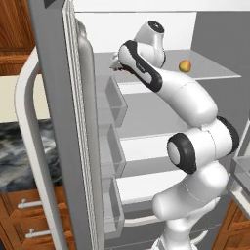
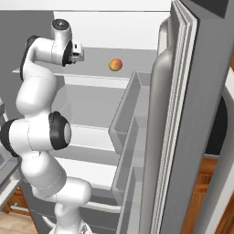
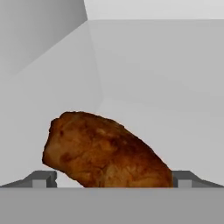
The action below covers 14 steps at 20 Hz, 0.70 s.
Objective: Open the fridge, remove the mango, lemon wedge, and chicken drumstick, and place them on any counter.
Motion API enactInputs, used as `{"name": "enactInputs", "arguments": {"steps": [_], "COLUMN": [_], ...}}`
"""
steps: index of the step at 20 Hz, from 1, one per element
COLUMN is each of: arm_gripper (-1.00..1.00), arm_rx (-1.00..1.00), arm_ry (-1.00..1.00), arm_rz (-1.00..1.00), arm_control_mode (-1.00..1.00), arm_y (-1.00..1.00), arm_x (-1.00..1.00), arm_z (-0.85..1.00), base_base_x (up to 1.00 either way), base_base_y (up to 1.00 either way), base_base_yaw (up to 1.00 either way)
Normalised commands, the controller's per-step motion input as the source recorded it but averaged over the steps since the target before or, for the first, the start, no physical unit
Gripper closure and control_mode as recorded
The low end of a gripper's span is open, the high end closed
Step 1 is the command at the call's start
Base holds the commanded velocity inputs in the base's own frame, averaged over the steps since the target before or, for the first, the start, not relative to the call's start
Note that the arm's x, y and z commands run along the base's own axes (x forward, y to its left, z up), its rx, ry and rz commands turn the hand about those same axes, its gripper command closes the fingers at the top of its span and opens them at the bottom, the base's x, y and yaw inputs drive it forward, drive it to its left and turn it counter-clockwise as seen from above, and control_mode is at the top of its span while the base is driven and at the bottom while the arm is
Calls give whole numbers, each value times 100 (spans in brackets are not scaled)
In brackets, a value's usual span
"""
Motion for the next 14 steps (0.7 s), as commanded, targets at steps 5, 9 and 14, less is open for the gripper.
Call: {"name": "enactInputs", "arguments": {"steps": [5, 9, 14], "arm_gripper": [-100, -100, 100], "arm_rx": [-1, 0, 0], "arm_ry": [0, 0, 0], "arm_rz": [0, 1, 1], "arm_control_mode": [-100, -100, -100], "arm_y": [15, 1, 0], "arm_x": [7, 0, 0], "arm_z": [-31, -31, -36], "base_base_x": [0, 0, 0], "base_base_y": [0, 0, 0], "base_base_yaw": [0, 0, 0]}}
